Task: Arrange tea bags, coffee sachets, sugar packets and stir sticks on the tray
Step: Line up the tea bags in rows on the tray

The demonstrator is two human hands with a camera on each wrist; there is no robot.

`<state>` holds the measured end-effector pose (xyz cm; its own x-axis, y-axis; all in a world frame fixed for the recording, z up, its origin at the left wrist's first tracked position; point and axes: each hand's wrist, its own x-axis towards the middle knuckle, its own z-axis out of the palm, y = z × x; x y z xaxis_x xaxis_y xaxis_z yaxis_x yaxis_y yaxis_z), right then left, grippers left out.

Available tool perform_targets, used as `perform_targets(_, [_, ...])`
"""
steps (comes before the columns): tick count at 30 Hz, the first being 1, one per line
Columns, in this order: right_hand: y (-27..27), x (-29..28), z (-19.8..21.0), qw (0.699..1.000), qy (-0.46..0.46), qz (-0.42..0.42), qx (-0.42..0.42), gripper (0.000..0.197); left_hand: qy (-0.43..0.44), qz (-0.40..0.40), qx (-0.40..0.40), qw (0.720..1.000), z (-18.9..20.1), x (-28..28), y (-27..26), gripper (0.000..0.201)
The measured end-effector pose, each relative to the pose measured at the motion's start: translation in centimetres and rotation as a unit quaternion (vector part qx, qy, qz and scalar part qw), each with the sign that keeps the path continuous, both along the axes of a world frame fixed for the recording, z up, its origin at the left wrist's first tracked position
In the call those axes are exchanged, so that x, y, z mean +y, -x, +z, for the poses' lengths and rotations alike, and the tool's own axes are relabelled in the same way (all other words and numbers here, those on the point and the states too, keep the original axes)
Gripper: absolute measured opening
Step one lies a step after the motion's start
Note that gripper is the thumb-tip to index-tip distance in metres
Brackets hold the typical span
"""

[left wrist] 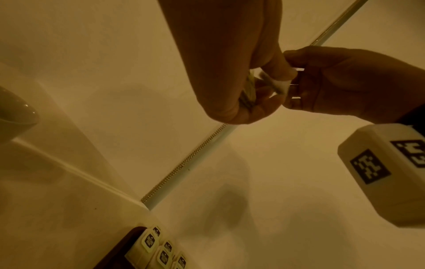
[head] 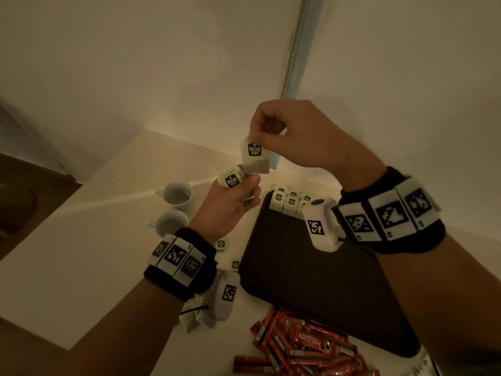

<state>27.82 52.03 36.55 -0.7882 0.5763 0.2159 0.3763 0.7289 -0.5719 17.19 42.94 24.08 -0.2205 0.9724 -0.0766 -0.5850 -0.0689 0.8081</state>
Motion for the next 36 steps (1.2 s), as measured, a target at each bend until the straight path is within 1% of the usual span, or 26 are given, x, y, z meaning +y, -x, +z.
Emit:
perform_targets(3, [-0.3,-0.2,-0.6,1.000,0.028,0.006,-0.001,0.018,-0.001,0.028,0.020,0.999,0.1,0.1,-0.1,0.016])
perform_targets(6, [-0.3,-0.1,-1.1,1.000,0.003,0.010,-0.006,0.017,-0.005,0.035,0.037,0.999,0.1,0.1,-0.2,0.016])
perform_targets(10, [-0.3,0.0,-1.3,1.000,-0.020,0.003,-0.008,0.019,-0.005,0.041,0.032,0.999,0.0,-0.1,-0.4,0.010])
perform_targets(12, [-0.3,0.0,-1.3,1.000,-0.024,0.002,-0.009,0.019,0.002,0.039,0.033,0.999,0.0,-0.1,-0.5,0.009])
perform_targets(16, [-0.2,0.0,-1.3,1.000,-0.004,-0.007,-0.005,0.020,0.015,0.021,0.037,0.999,0.1,-0.1,-0.8,0.017])
perform_targets(20, [-0.2,0.0,-1.7,0.999,0.032,-0.026,-0.004,0.022,0.014,0.005,0.035,0.999,-0.3,-0.1,-1.3,0.015])
perform_targets(22, [-0.2,0.1,-2.0,0.998,0.048,-0.031,-0.005,0.020,0.021,0.007,0.030,0.999,-0.6,-0.1,-1.4,0.015])
perform_targets(25, [-0.5,0.7,-2.5,0.998,0.054,-0.039,0.000,0.011,0.034,0.008,0.037,0.999,-1.2,0.1,-1.2,0.016])
perform_targets(27, [-0.9,1.4,-3.1,0.998,0.049,-0.049,0.001,0.009,0.063,0.018,0.044,0.997,-1.7,0.2,-0.8,0.023])
perform_targets(29, [-1.7,2.4,-4.0,0.997,0.030,-0.066,-0.022,0.012,0.102,0.034,0.052,0.993,-2.2,0.3,-0.1,0.035])
perform_targets(31, [-2.6,3.6,-6.0,0.994,0.030,-0.085,-0.065,0.016,0.135,0.047,0.049,0.989,-2.8,0.4,0.8,0.043])
perform_targets(34, [-3.6,5.1,-10.4,0.983,0.065,-0.102,-0.138,0.018,0.158,0.054,0.012,0.986,-3.3,0.5,2.0,0.058])
perform_targets(36, [-4.0,5.9,-13.7,0.975,0.101,-0.113,-0.163,0.017,0.157,0.055,-0.013,0.986,-3.4,0.7,2.6,0.068])
